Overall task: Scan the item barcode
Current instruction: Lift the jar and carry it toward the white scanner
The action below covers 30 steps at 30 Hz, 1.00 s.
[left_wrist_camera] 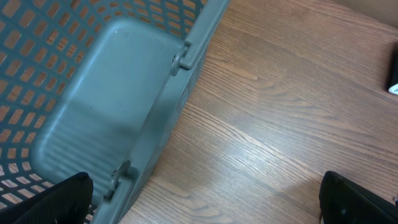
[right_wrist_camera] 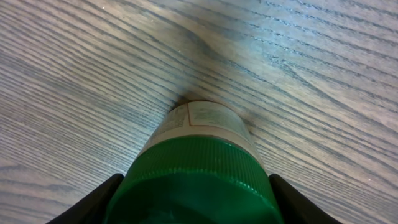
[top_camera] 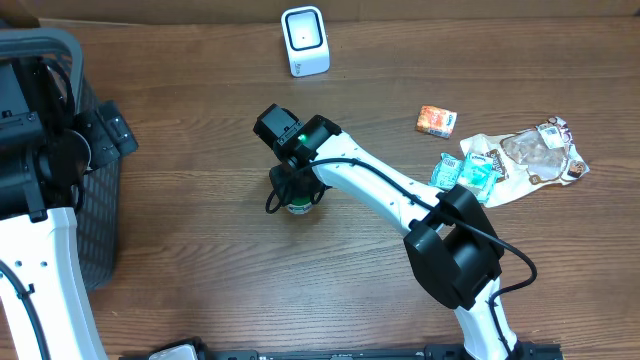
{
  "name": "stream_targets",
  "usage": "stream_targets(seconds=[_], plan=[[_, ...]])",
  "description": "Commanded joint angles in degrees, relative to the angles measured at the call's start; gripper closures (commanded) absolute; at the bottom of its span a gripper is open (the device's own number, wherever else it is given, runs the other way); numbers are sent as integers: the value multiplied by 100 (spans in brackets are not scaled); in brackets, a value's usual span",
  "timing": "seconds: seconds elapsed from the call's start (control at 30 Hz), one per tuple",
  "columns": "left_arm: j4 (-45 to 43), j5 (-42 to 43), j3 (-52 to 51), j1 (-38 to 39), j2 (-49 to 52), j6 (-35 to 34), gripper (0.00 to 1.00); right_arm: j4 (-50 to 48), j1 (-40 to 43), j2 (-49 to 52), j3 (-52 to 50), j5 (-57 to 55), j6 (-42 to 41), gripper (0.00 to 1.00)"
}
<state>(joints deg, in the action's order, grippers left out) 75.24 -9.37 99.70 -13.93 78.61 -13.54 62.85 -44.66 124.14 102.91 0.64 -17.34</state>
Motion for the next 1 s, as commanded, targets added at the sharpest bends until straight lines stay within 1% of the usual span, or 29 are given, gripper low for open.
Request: stream_targets(seconds=[0.0,0.1,0.23,0.47,0.67,0.73,0.83,0.97], plan=[[-11,22,63,-26,-24,-59,0,269,44,2,238,-13,133,51],[-11,22,63,-26,-24,-61,0,614,133,-116,623,55,243,51],[-11,22,63,-26,-24,-59,1,798,328,-402,1025,861,957,51],[-11,22,63,-26,-24,-61,1,820,988,-1169,1150,3145,2824,51],[-11,22,63,-26,-24,-59,0,949,1823,-1517,1150,5357,3941,51],[-11,22,63,-26,-24,-59,0,922,2216,-1569,1150,6201,4033,53],[-11,22,63,-26,-24,-61,1,903,2647,-1572,1150,7005,4030,55],[-11,22,63,-26,-24,-61,0,914,3136,-1572,1150,7412,3954,54]])
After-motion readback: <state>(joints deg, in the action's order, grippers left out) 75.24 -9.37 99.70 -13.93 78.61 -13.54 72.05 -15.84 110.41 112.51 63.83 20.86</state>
